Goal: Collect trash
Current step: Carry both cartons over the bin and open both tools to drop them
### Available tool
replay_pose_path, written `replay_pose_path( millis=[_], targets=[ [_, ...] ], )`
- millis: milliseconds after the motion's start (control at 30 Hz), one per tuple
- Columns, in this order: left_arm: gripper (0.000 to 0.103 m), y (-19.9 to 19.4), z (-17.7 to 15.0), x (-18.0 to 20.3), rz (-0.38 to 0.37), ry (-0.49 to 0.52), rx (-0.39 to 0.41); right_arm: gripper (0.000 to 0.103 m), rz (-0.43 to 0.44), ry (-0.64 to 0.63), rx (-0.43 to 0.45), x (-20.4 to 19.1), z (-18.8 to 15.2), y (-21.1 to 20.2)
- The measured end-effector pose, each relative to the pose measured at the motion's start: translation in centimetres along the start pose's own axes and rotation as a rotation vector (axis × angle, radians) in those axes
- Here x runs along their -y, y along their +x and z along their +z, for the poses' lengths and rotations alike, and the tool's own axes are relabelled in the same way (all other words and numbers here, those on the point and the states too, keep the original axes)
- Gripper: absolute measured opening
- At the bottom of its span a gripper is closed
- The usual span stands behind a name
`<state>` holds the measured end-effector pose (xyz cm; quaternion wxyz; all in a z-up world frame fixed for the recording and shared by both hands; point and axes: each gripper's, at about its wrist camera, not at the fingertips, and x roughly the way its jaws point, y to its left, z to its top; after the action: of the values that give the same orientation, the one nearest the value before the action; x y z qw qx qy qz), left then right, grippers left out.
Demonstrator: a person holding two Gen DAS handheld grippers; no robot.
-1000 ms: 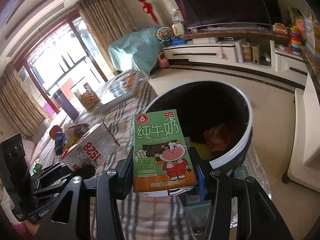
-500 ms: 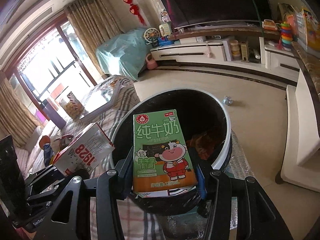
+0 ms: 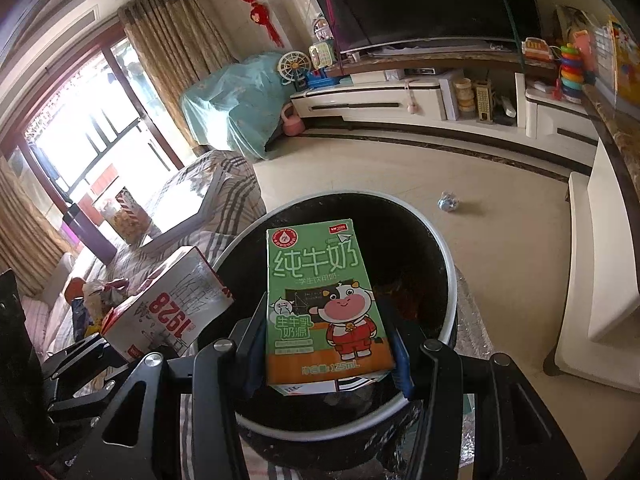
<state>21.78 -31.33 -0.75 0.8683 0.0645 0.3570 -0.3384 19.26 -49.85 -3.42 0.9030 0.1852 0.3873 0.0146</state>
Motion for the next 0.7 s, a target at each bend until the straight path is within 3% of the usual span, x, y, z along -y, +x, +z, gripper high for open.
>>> replay_pose_path(
  millis=[500,700],
  targets=[
    [0.03,1.4,0.8,0.4,0.015,0.008,-0.021,0.051,-0.01,0.033,-0.012,1.0,1.2,0.9],
    [0.035,1.2,0.8,0.2,0.028,-0.017,-0.029,0.057,0.002,0.066,-0.001,1.4,1.4,0.6]
  ],
)
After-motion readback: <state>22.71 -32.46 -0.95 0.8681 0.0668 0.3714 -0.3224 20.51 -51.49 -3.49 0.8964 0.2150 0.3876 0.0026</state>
